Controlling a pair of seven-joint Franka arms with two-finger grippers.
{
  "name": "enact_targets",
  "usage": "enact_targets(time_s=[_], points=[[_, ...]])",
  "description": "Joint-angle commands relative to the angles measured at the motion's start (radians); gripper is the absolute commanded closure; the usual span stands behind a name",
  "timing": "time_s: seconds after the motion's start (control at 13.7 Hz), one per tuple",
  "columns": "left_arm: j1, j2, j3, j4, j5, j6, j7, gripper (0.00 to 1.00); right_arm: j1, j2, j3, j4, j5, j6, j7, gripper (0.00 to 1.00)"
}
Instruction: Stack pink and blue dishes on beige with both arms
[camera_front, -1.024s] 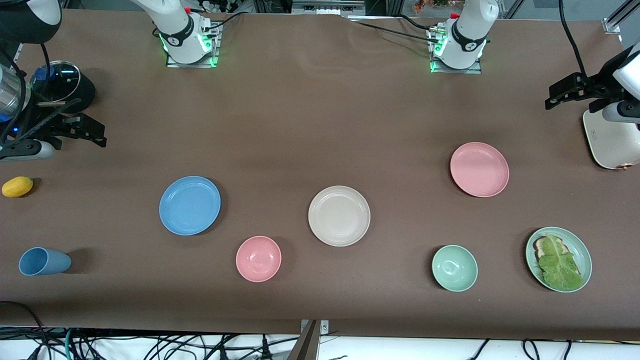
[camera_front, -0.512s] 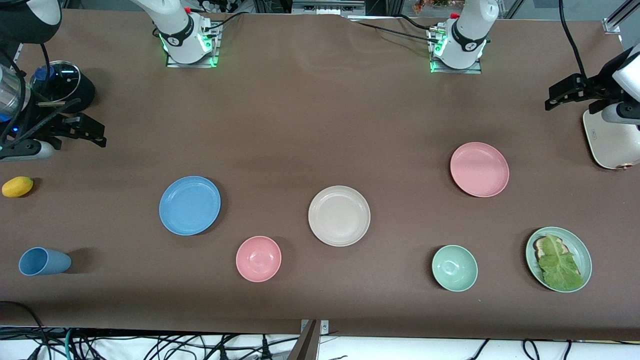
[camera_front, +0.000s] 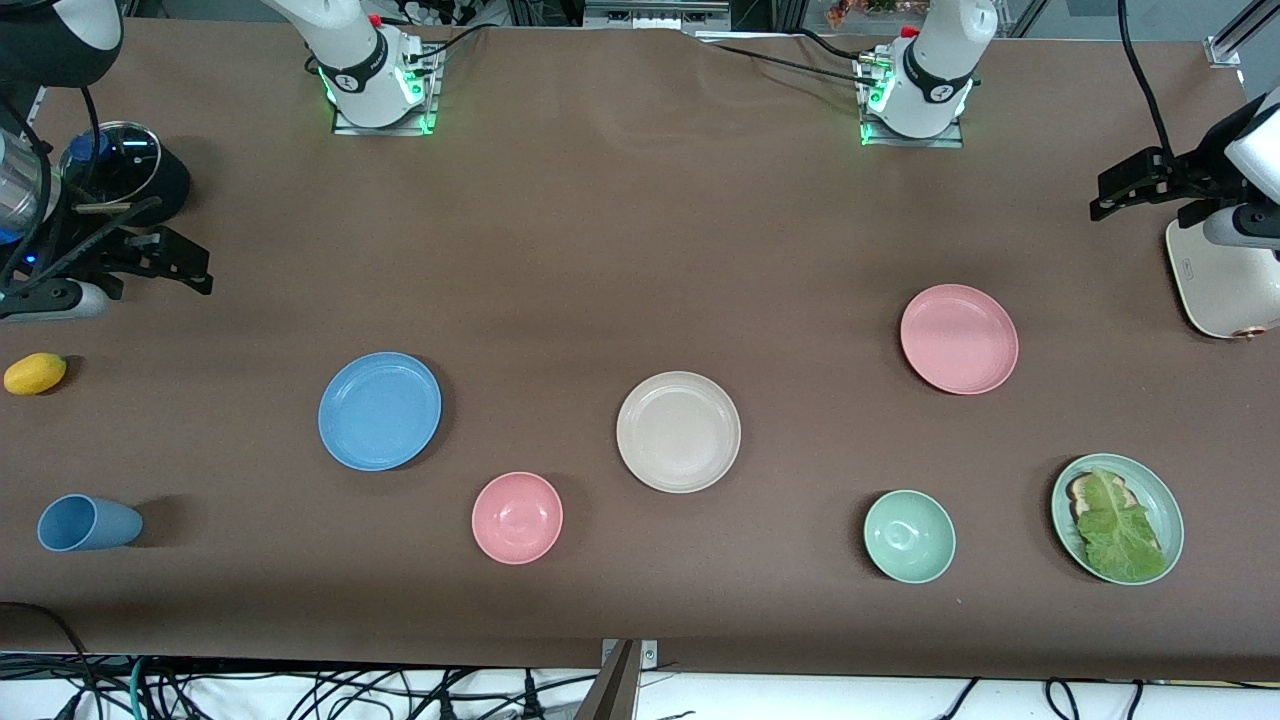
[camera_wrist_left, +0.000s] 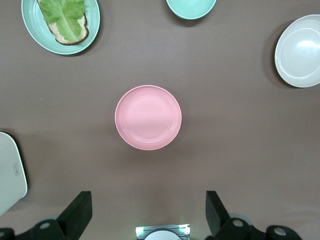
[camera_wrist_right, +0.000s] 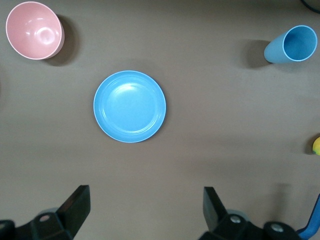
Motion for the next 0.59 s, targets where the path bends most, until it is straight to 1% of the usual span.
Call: enact_targets(time_s=[0.0,0.07,0.22,0.37,0.51], points=[[0.005,0.023,-0.002,0.031,-0.009,-0.006,0.012,0.0,-0.004,-0.007,0.0,0.003,0.002,-0.013,0.005,0.0],[0.005,0.037,0.0,0.039,-0.009,-0.006,0.013,0.0,-0.004,-0.005,0.002,0.003,0.002,-0.011,0.005,0.0],[0.005,0.097,0.001,0.073,-0.001,-0.006,0.015,0.0,-0.004,-0.007,0.002,0.003,0.002,-0.011,0.005,0.0],[0.005,0.13,0.001,0.077,0.0,-0.005,0.021,0.0,-0.004,-0.005,0.0,0.003,0.002,-0.011,0.005,0.0],[0.005,0.189,0.001,0.077,-0.004,-0.003,0.021,0.0,-0.004,-0.005,0.0,0.003,0.003,-0.011,0.005,0.0]])
